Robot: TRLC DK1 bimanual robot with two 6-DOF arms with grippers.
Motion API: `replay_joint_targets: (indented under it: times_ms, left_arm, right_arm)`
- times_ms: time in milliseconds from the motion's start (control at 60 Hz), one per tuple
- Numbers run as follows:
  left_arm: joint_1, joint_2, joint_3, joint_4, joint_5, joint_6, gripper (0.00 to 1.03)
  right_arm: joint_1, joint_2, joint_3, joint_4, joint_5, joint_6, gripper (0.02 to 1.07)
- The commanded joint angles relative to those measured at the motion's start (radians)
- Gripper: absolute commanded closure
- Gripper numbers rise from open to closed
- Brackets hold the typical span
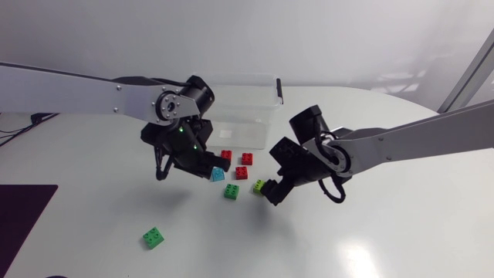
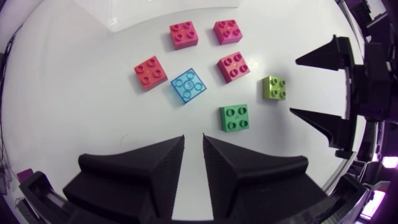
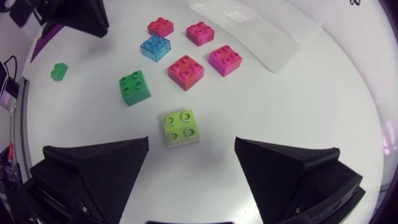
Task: Place the duplo bricks in the container
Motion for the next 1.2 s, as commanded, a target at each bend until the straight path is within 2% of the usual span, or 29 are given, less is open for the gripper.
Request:
replay_joint_targets:
  times_ms: [0, 117, 167, 217, 283, 367, 483, 517, 617, 867, 1100, 1183]
  left_arm:
    - [0.002, -0.052, -0.023, -0.031, 0.004, 0.085, 0.7]
    - [0.022, -0.095, -0.039, -0.113, 0.002, 0.241, 0.46]
    - [0.053, -0.104, -0.046, -0.13, 0.002, 0.293, 0.4]
    - [0.077, -0.104, -0.048, -0.192, 0.004, 0.353, 0.31]
    - [0.11, -0.101, -0.054, -0.244, 0.004, 0.381, 0.3]
    - [0.116, -0.11, -0.095, -0.294, 0.004, 0.421, 0.28]
    - [0.099, -0.141, -0.189, -0.299, 0.001, 0.485, 0.27]
    - [0.096, -0.139, -0.204, -0.305, -0.001, 0.503, 0.27]
    - [0.088, -0.139, -0.255, -0.308, -0.011, 0.542, 0.27]
    - [0.102, -0.136, -0.341, -0.261, -0.094, 0.571, 0.27]
    - [0.117, -0.064, -0.385, -0.179, -0.102, 0.598, 0.28]
    - [0.119, -0.032, -0.396, -0.152, -0.1, 0.606, 0.47]
  right_arm:
    - [0.021, 0.041, 0.024, -0.002, -0.007, -0.044, 0.07]
    - [0.03, 0.061, 0.05, -0.006, 0.001, -0.068, 0.07]
    - [0.03, 0.077, 0.067, -0.016, 0.002, -0.076, 0.07]
    - [0.027, 0.098, 0.09, -0.028, 0.01, -0.082, 0.07]
    - [0.024, 0.127, 0.114, -0.054, 0.011, -0.091, 0.1]
    - [0.027, 0.166, 0.146, -0.095, 0.011, -0.111, 0.3]
    - [0.035, 0.195, 0.166, -0.097, 0.024, -0.116, 0.8]
    - [0.033, 0.196, 0.169, -0.099, 0.022, -0.118, 0.89]
    - [0.03, 0.166, 0.153, -0.105, 0.021, -0.118, 0.93]
    - [0.023, 0.015, 0.09, -0.132, 0.022, -0.121, 0.93]
    - [0.003, -0.147, 0.136, -0.214, 0.022, -0.113, 0.93]
    - [-0.011, -0.183, 0.191, -0.241, 0.022, -0.099, 0.93]
